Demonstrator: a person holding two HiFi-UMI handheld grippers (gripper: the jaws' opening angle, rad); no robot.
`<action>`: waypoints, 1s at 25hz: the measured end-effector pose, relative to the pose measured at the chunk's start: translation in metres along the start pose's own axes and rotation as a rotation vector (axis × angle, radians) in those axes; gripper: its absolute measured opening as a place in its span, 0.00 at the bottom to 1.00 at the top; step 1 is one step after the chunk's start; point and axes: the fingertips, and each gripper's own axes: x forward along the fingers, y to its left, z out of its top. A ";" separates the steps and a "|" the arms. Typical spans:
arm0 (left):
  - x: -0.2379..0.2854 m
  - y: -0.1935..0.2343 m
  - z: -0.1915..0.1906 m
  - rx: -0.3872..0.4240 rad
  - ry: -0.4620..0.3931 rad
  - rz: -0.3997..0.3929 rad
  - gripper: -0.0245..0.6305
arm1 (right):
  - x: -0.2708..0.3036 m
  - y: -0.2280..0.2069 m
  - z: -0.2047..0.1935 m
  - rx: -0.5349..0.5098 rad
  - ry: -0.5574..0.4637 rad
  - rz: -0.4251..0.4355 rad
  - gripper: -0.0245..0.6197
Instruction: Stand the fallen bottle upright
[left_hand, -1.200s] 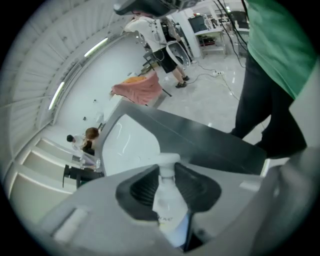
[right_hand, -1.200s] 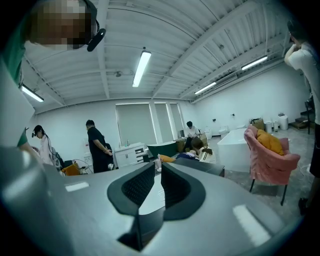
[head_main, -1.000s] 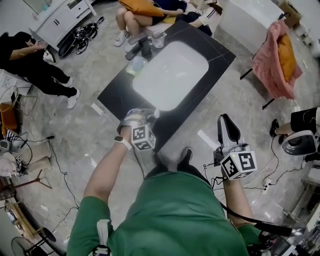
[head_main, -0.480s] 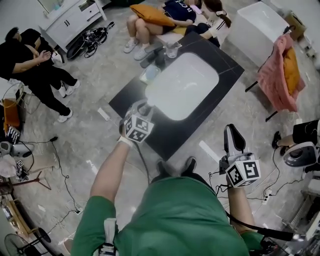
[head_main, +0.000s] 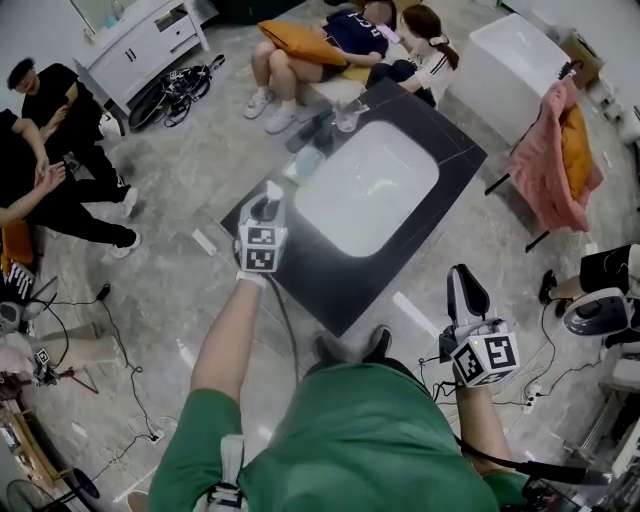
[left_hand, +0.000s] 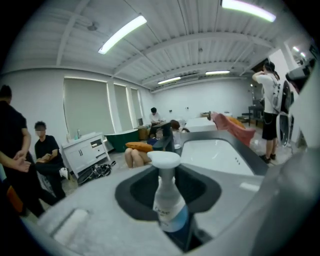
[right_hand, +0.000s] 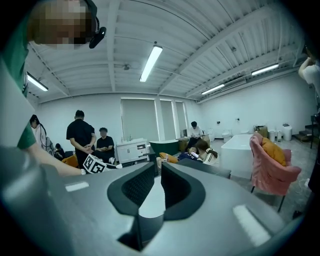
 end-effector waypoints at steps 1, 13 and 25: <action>0.002 0.006 0.001 -0.022 -0.012 0.010 0.19 | 0.002 0.002 0.000 -0.003 0.003 0.002 0.10; 0.002 0.036 -0.005 -0.156 -0.080 0.090 0.21 | 0.022 0.023 0.000 -0.016 0.021 0.068 0.10; -0.013 0.029 -0.020 -0.153 -0.024 0.074 0.39 | 0.017 0.026 0.002 -0.016 0.012 0.092 0.10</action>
